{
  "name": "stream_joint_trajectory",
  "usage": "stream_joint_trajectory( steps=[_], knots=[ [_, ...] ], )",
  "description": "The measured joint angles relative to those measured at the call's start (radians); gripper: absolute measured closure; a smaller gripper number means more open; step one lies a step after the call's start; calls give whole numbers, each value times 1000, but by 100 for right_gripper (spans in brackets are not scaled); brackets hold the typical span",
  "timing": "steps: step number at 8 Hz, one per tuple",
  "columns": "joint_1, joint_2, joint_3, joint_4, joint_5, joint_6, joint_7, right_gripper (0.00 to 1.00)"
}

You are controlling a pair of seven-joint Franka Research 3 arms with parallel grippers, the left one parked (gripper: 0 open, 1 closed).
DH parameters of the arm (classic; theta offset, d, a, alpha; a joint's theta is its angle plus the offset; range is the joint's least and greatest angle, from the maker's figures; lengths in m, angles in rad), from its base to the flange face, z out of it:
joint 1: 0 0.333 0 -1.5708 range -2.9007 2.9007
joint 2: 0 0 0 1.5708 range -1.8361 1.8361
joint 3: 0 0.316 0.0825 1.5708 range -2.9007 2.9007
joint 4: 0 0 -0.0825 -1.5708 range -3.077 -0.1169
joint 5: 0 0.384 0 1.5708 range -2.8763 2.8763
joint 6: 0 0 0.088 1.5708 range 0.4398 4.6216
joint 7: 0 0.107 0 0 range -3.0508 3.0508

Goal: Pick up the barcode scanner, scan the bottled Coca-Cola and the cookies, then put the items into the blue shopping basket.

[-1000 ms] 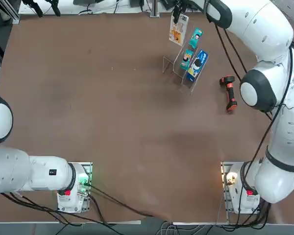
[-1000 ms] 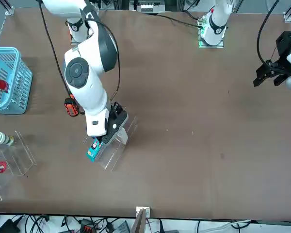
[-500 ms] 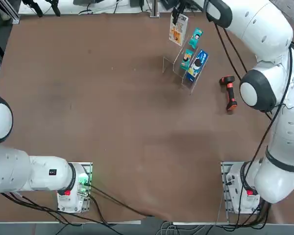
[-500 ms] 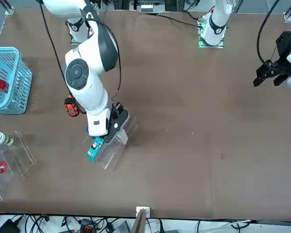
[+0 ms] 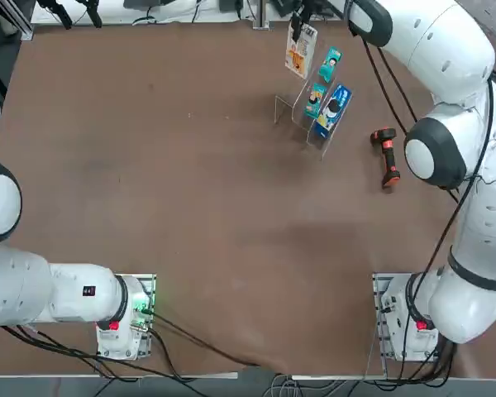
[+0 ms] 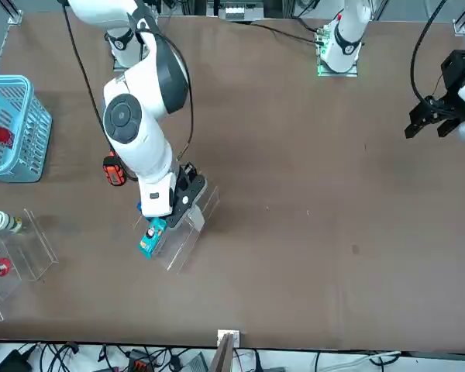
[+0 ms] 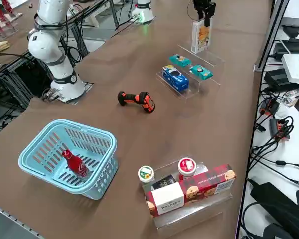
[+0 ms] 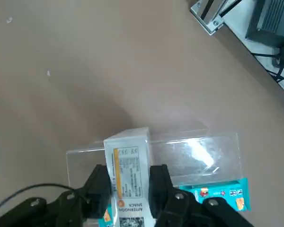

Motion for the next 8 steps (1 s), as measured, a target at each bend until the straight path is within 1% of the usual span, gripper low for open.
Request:
stream_joint_trajectory(
  steps=[2,4,5,7,8],
  knots=[
    [-3,-1,-3,3,0,-15,0,55],
    [-24,-9,-6,16,0,-78,0,55],
    [-39,-26,-7,27,0,-123,0,55],
    [-77,-89,-17,40,-1,-239,-22,55],
    [-98,-128,-39,41,-2,-304,-67,55]
  ],
)
